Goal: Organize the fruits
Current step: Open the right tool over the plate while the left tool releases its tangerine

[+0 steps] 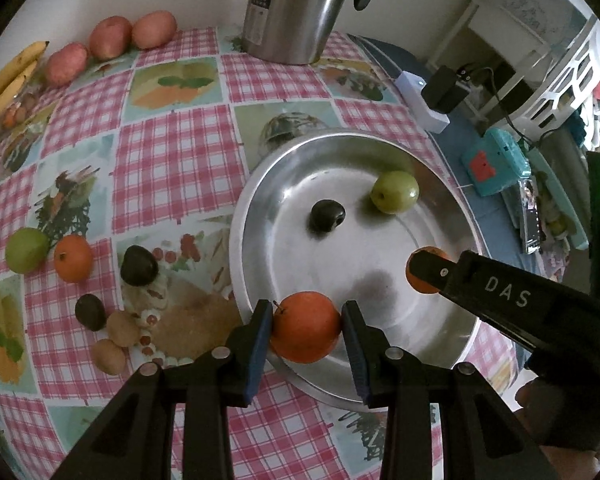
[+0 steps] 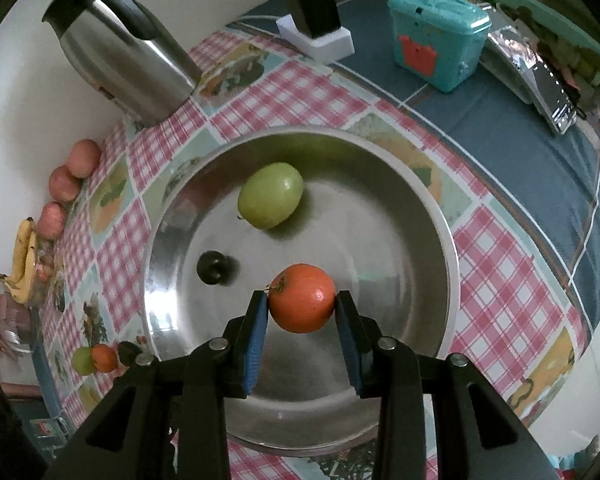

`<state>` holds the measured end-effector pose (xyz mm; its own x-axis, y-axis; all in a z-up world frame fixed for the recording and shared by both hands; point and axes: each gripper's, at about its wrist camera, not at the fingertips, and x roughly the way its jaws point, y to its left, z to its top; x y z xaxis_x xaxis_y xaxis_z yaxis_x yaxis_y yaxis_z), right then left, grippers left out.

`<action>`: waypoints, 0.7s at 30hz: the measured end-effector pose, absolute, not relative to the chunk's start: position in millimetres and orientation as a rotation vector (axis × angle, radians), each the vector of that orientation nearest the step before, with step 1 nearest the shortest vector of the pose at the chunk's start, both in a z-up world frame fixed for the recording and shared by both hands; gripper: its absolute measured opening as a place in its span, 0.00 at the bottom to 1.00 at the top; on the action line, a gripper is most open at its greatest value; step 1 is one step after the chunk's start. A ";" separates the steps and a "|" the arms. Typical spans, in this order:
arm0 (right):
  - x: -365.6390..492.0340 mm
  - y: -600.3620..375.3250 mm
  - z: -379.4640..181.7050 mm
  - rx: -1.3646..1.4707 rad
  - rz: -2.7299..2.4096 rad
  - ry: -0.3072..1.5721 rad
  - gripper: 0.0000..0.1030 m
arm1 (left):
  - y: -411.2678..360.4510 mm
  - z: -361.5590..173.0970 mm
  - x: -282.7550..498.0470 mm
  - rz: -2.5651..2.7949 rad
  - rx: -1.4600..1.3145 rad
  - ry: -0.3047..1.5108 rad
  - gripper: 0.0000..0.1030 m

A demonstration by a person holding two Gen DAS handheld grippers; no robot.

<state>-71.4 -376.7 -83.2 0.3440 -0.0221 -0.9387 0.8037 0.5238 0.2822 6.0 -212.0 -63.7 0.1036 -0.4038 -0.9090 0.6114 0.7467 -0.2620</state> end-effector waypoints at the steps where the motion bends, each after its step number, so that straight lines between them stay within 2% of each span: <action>1: -71.0 -376.7 -84.4 0.874 -0.635 1.100 0.36 | -212.6 -64.0 5.8 -0.756 0.201 1.262 0.38; 6: -71.4 -375.9 -86.0 0.875 -0.637 1.112 0.36 | -215.4 -65.1 4.8 -0.771 0.206 1.273 0.39; 8: -71.5 -376.1 -86.4 0.879 -0.637 1.113 0.36 | -216.0 -63.6 4.0 -0.778 0.203 1.269 0.51; 9: -71.6 -376.2 -86.5 0.878 -0.639 1.115 0.36 | -216.5 -62.5 3.9 -0.778 0.203 1.267 0.54; 15: -71.0 -376.5 -85.4 0.870 -0.659 1.112 0.37 | -213.9 -60.8 5.9 -0.767 0.197 1.268 0.55; 20: -72.5 -378.2 -79.1 0.861 -0.667 1.084 0.39 | -204.5 -60.9 15.5 -0.712 0.175 1.287 0.62; 21: -72.5 -378.3 -78.6 0.859 -0.670 1.082 0.42 | -202.5 -60.6 17.7 -0.698 0.173 1.288 0.63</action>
